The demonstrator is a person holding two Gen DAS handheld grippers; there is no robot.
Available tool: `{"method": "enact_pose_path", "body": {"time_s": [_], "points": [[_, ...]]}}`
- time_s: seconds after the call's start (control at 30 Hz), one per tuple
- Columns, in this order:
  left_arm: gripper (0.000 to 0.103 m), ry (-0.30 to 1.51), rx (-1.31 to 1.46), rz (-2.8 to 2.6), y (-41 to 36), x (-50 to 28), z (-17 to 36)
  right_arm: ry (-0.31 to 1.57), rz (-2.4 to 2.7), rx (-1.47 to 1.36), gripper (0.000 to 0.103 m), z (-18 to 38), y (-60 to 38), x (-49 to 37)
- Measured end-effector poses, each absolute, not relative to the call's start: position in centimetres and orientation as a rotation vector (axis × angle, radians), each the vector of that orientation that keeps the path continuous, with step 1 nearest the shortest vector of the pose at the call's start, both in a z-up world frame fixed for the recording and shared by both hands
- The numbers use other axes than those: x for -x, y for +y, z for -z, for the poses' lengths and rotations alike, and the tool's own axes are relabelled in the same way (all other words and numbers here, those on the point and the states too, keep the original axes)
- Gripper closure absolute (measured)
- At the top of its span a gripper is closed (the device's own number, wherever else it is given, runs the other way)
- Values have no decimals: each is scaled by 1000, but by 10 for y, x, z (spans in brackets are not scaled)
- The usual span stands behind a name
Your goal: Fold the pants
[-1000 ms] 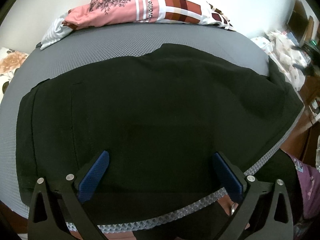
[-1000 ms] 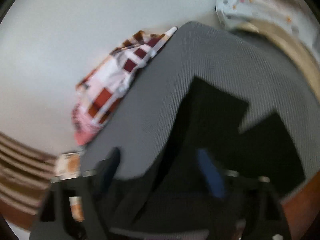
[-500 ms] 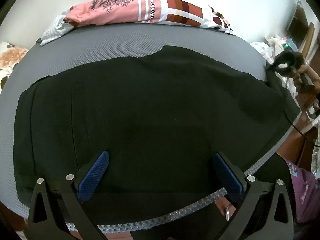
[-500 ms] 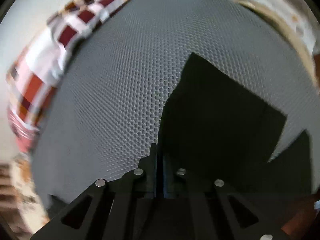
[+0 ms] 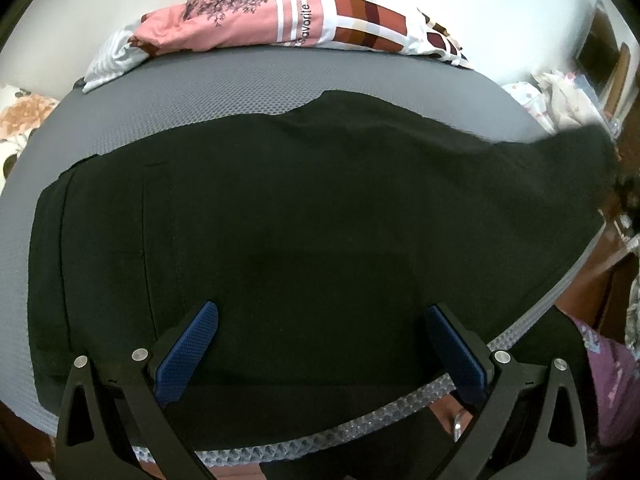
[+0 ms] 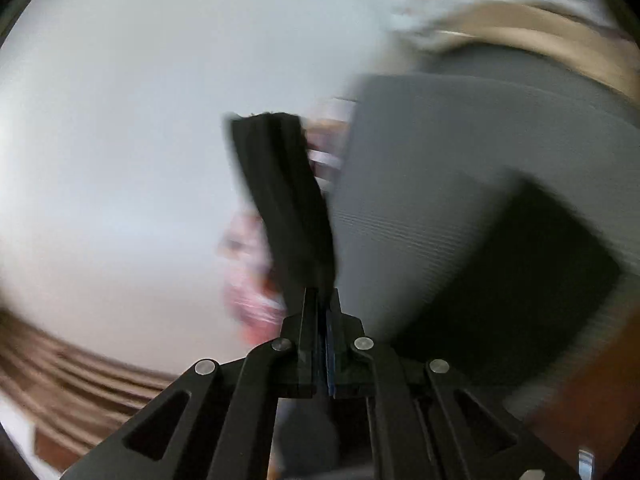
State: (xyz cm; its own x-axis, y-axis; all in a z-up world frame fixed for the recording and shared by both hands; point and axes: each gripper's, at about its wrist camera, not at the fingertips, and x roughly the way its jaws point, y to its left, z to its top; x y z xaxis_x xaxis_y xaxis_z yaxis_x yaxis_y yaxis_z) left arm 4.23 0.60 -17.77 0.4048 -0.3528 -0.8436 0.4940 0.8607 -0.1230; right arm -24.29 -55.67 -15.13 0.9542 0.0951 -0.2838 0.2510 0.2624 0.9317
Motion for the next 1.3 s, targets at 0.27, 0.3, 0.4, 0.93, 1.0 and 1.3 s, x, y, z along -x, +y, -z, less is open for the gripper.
{"method": "enact_pose_path", "body": {"time_s": [0.27,0.3,0.4,0.93,1.0,1.3], "points": [[0,1027,-173,543,4,-41,179,371,199,-1477,98,241,-564,277],[0,1028,-176,544,4,-40,179,366,195,-1482,98,243,-565,280],[0,1028,-179,548,3,-40,179,336,185,-1495,98,237,-568,288],[0,1023,-174,572,6,-39,178,334,196,-1577,101,240,-570,294],[0,1021,-183,571,6,-38,179,348,202,-1564,101,242,-572,293],[0,1016,-196,565,4,-37,180,290,143,-1602,77,249,-576,286]]}}
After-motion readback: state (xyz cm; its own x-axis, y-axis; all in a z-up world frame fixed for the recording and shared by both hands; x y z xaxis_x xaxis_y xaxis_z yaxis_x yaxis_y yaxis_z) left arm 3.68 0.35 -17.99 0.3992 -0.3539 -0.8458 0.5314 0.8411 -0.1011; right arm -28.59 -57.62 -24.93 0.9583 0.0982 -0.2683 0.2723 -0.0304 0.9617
